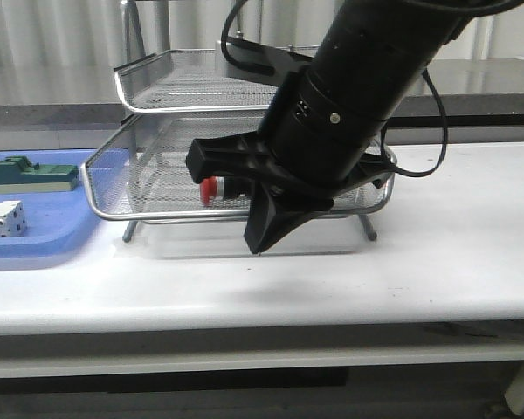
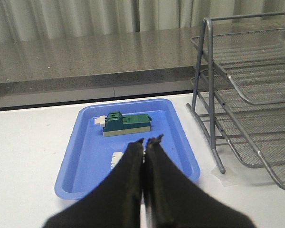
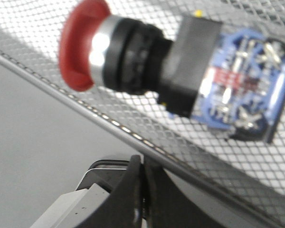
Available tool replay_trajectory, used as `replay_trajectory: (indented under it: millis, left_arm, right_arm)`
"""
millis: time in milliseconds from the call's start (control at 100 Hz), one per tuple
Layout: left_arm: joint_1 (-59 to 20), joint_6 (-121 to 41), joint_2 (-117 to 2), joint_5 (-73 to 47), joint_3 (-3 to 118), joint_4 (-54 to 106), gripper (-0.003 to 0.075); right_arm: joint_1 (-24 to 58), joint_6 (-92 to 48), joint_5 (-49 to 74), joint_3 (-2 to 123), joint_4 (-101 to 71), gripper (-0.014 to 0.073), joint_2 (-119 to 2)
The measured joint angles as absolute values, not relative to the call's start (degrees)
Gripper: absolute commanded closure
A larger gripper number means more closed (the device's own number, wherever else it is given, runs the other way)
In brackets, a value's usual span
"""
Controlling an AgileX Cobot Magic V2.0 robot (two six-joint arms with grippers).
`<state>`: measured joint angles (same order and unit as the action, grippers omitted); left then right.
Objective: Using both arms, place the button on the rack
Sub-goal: 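Push the mesh tray back into the rack with the right gripper, then lift the right gripper up and away from the rack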
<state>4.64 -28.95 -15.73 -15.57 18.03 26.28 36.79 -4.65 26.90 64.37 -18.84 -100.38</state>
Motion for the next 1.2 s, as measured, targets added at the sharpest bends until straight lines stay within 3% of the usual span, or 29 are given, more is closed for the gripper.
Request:
replay_trajectory:
  millis: [480, 850, 1200]
  left_arm:
    - [4.64, -28.95, -15.73, -15.57, 18.03, 26.28, 0.0741]
    - [4.64, -28.95, -15.73, -15.57, 18.03, 26.28, 0.0741]
    - [4.64, -28.95, -15.73, -15.57, 18.03, 26.28, 0.0741]
  right_arm:
    - [29.82, -4.65, 26.71, 74.86, -12.26, 0.0659, -108.10]
    - [29.07, -4.65, 22.42, 76.62, -9.30, 0.0659, -109.23]
    - [28.60, -4.65, 29.07, 76.69, -9.07, 0.0659, -108.84]
